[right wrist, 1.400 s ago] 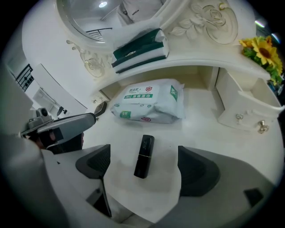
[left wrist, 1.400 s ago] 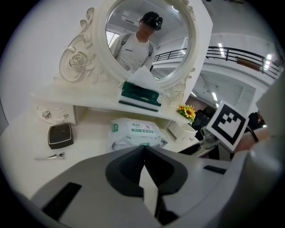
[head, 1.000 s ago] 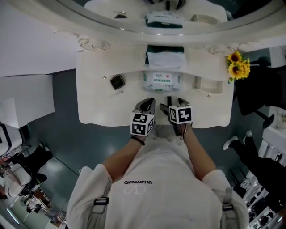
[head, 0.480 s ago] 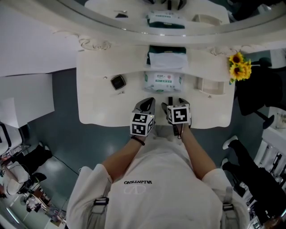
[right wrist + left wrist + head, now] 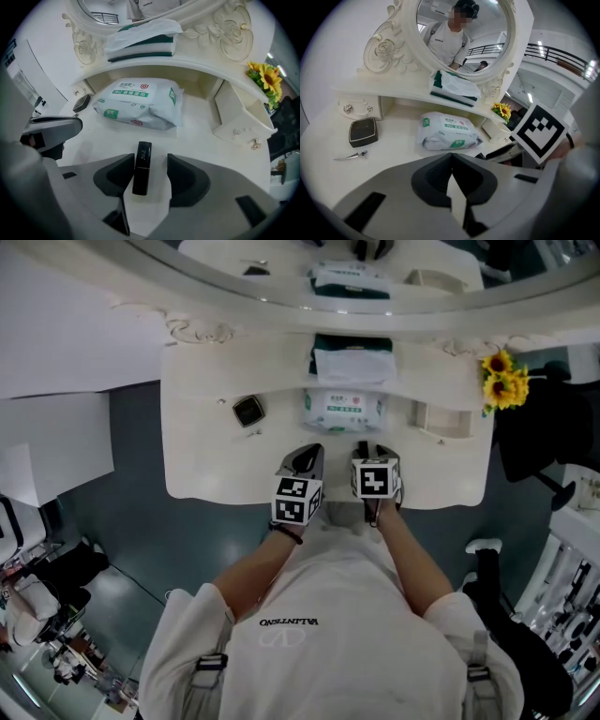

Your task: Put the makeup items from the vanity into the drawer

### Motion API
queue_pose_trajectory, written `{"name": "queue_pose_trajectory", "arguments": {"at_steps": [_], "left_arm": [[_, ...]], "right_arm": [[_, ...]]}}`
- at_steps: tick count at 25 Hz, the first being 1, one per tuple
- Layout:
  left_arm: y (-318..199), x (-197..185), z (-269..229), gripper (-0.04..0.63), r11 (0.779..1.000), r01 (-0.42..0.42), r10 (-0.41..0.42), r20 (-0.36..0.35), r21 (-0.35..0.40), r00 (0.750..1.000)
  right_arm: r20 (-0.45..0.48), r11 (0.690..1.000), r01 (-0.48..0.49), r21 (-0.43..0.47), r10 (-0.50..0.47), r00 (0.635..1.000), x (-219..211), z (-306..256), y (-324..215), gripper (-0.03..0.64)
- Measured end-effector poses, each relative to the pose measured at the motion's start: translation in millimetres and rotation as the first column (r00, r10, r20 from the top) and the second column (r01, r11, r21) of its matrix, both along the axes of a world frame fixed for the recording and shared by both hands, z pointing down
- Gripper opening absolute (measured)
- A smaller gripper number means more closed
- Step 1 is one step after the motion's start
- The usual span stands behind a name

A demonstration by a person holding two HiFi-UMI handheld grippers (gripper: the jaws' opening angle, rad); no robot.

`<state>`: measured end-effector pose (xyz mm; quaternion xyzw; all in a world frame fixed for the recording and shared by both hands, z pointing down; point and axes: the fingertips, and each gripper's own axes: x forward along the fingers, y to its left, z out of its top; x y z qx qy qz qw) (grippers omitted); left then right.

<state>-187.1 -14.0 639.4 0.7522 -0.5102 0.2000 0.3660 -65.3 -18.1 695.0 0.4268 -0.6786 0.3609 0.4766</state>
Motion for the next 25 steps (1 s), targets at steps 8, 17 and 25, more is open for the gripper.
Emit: {"name": "queue_pose_trajectory", "arguments": {"at_steps": [8, 17, 25], "left_arm": [[0.4, 5.1, -3.3, 0.000, 1.000, 0.006, -0.006, 0.001, 0.006, 1.000], [2.6, 10.1, -6.2, 0.000, 1.000, 0.007, -0.007, 0.005, 0.014, 1.000], [-1.6, 36.5, -17.2, 0.000, 0.999, -0.030, 0.030, 0.000, 0.037, 1.000]], "right_arm": [[0.011, 0.999, 0.029, 0.014, -0.029, 1.000, -7.8, 2.6, 2.5, 0.111], [0.044, 1.000, 0.006, 0.012, -0.006, 0.999, 2.8, -4.3, 3.5, 0.104], [0.099, 0.998, -0.011, 0.068, 0.004, 0.995, 11.4, -30.0, -3.9, 0.104]]}}
